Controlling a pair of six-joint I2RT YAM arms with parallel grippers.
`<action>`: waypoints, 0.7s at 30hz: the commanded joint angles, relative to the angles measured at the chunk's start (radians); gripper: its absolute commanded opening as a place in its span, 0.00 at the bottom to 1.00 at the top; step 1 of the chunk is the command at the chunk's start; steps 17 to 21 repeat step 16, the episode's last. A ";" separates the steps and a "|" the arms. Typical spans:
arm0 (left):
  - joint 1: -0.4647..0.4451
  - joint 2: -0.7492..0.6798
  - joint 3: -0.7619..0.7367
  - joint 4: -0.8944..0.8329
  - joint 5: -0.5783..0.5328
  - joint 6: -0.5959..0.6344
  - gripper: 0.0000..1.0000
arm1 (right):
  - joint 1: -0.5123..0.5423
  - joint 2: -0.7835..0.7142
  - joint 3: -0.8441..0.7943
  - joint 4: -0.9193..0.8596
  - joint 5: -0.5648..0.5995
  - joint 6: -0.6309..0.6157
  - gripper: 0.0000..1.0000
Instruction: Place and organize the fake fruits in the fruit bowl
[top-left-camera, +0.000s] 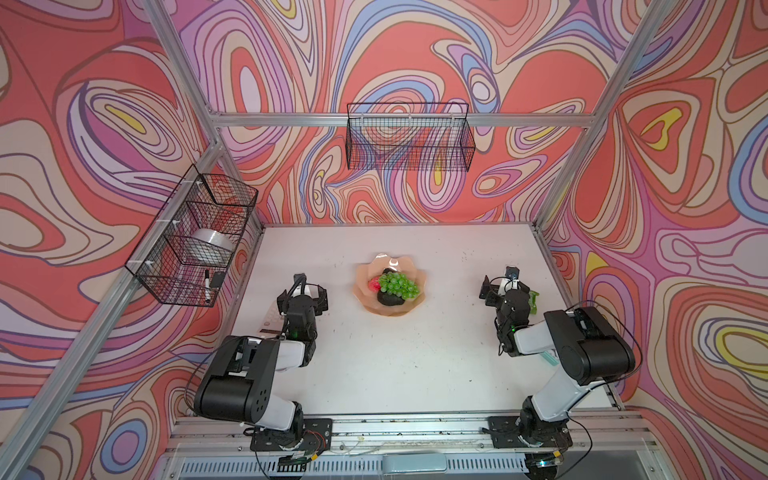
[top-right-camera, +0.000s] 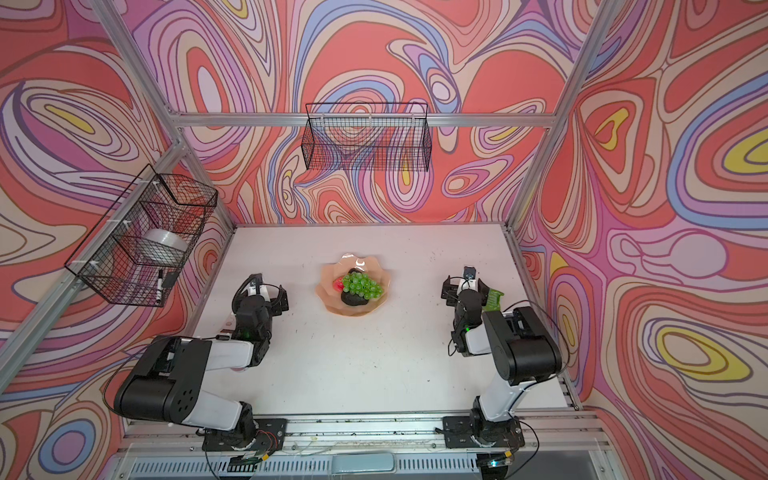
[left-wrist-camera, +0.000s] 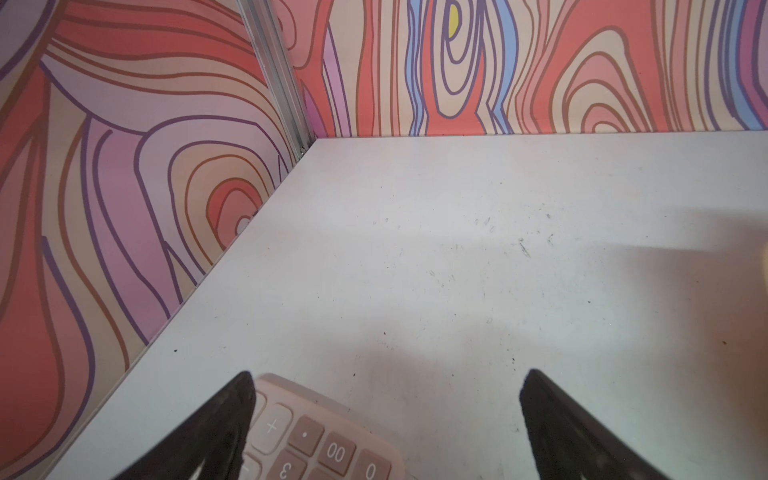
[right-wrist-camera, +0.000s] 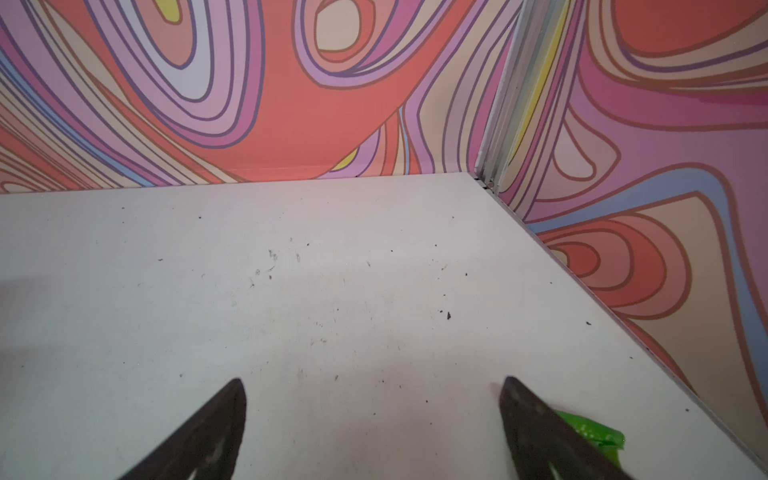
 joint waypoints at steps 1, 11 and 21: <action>0.021 0.010 0.039 -0.062 0.040 -0.006 1.00 | -0.005 0.003 -0.008 0.016 -0.033 -0.006 0.98; 0.054 0.023 0.094 -0.157 0.092 -0.029 1.00 | -0.008 0.015 0.032 -0.030 -0.011 0.004 0.98; 0.054 0.021 0.092 -0.155 0.093 -0.029 1.00 | -0.038 0.006 0.026 -0.042 -0.039 0.033 0.98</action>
